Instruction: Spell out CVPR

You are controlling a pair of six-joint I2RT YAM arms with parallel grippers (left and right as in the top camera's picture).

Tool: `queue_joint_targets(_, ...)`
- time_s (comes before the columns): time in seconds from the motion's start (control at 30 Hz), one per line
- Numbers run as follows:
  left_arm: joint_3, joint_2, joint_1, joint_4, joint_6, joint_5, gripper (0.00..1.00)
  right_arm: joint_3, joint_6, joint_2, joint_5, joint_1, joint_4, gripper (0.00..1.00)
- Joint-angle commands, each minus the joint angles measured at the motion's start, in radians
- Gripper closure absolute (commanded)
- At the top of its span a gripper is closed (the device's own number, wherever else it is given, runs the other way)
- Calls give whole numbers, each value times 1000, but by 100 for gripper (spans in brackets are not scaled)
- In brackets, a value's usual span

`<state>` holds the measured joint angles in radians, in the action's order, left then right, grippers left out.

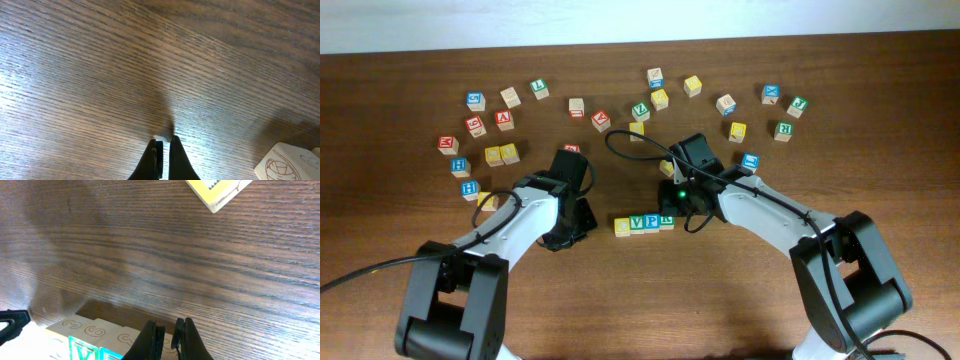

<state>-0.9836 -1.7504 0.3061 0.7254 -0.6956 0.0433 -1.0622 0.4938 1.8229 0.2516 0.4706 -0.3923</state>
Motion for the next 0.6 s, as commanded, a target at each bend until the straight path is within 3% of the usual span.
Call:
queue_joint_targets(0.0, 3, -6, -3, 2, 18, -18, 100, -3, -7, 4, -1, 7, -12, 95)
queue_joint_targets(0.57, 3, -6, -3, 2, 18, -18, 100, -3, -60, 4, 33, 7, -3, 95)
